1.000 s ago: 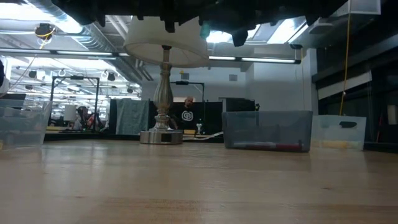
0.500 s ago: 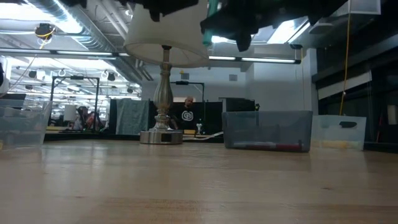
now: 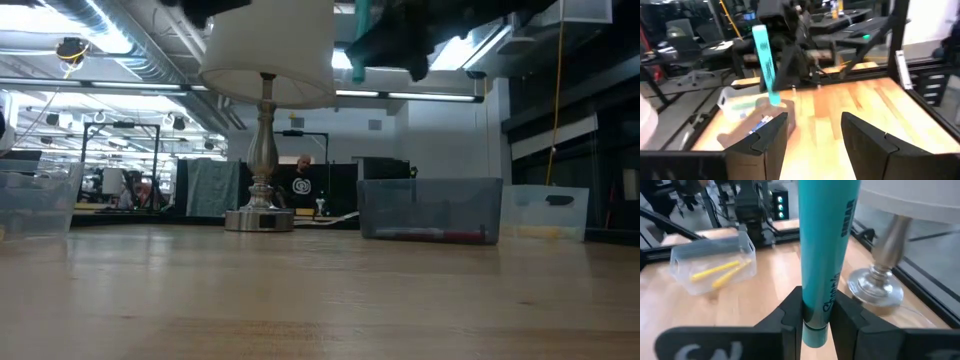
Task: Pick & Place Markers
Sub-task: Put the light blue highlighter pen into the right transparent bin
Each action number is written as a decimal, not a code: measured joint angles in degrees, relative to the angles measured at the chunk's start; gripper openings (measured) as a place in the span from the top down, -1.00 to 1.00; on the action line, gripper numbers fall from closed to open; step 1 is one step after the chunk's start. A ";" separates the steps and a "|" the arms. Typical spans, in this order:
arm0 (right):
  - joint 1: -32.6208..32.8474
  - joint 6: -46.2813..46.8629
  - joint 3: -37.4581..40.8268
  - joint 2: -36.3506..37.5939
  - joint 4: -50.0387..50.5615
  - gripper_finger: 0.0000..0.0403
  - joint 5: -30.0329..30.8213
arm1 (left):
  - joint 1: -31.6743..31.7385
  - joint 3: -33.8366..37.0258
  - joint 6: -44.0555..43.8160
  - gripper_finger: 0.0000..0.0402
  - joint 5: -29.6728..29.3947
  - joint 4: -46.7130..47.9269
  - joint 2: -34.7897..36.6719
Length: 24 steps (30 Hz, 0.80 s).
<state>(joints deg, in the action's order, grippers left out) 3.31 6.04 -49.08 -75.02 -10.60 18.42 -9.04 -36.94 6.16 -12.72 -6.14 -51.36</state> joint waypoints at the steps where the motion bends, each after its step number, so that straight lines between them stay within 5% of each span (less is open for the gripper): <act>1: 0.00 0.14 0.00 1.03 1.89 0.66 0.11 | 0.19 2.03 -0.51 0.11 0.79 -0.28 2.18; 7: -0.26 3.22 -0.02 5.45 11.65 0.66 6.91 | 0.48 16.04 -1.84 0.10 0.97 -8.33 15.03; 13: -0.93 7.16 0.00 9.12 21.25 0.66 9.07 | 0.52 27.03 -4.19 0.10 7.58 -12.25 26.38; 24: -3.95 12.37 0.00 12.38 34.73 0.66 13.52 | 0.61 36.12 -6.94 0.10 5.81 -12.21 40.53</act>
<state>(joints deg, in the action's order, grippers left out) -0.64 18.41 -49.08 -62.65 24.13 31.93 -8.42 -0.82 -0.78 -6.91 -18.35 -10.83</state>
